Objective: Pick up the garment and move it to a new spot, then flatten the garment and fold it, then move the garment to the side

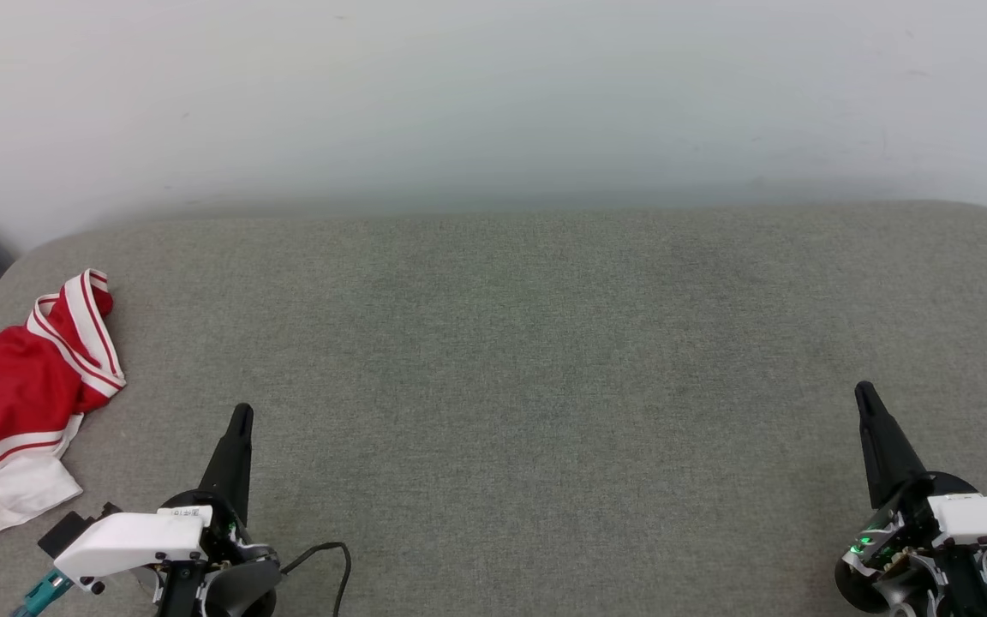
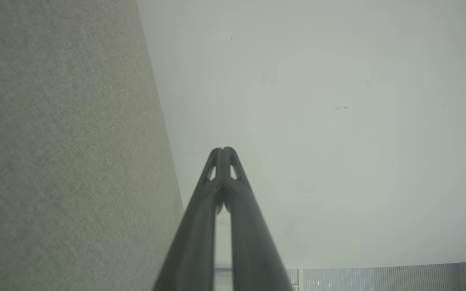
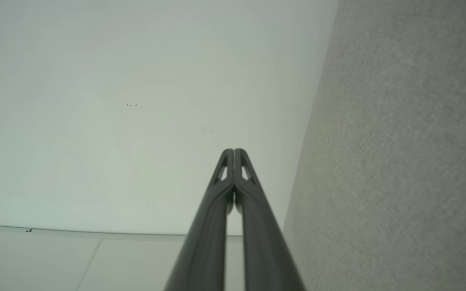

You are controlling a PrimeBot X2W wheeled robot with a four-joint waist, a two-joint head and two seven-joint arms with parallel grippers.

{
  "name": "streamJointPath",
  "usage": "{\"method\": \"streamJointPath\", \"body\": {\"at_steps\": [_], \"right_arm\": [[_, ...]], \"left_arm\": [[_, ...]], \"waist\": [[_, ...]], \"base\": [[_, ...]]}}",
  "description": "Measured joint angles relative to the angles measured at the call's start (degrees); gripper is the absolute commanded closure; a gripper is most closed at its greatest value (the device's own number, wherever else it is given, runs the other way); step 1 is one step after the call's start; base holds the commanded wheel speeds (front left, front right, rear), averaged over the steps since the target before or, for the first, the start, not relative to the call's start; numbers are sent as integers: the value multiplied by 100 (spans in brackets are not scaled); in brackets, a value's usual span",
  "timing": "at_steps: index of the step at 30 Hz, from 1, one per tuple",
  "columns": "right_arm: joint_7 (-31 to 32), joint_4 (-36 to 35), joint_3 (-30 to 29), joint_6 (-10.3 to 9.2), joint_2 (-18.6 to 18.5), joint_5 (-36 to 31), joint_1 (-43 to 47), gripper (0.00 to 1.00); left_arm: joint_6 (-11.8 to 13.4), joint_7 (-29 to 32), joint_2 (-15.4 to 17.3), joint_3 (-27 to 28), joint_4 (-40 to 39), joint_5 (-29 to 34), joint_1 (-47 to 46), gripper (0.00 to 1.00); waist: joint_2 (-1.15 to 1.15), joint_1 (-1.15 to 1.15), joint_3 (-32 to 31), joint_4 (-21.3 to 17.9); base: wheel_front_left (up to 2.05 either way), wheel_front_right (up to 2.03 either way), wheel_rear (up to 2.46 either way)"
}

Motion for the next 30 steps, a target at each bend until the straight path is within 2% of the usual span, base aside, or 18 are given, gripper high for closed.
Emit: {"method": "streamJointPath", "body": {"at_steps": [16, 17, 21, 30], "right_arm": [[0, 0, 0, 0, 0, 0, 0, 100], [0, 8, 0, 0, 0, -1, 4, 0], [-29, 134, 20, -2, 3, -3, 171, 0], [-276, -64, 215, -2, 2, -231, 180, 0]], "left_arm": [[0, 0, 0, 0, 0, 0, 0, 100], [1, -1, -1, -2, 9, 0, 4, 0], [3, -26, -14, -48, 140, 0, 154, 0], [3, -286, -15, -285, -55, 170, 148, 0]], "waist": [[0, 0, 0, 0], [0, 0, 0, 0], [0, 0, 1, -1], [0, 0, 9, 1]], "base": [[0, 0, 0], [0, 0, 0], [0, 0, 0], [0, 0, 0]]}}
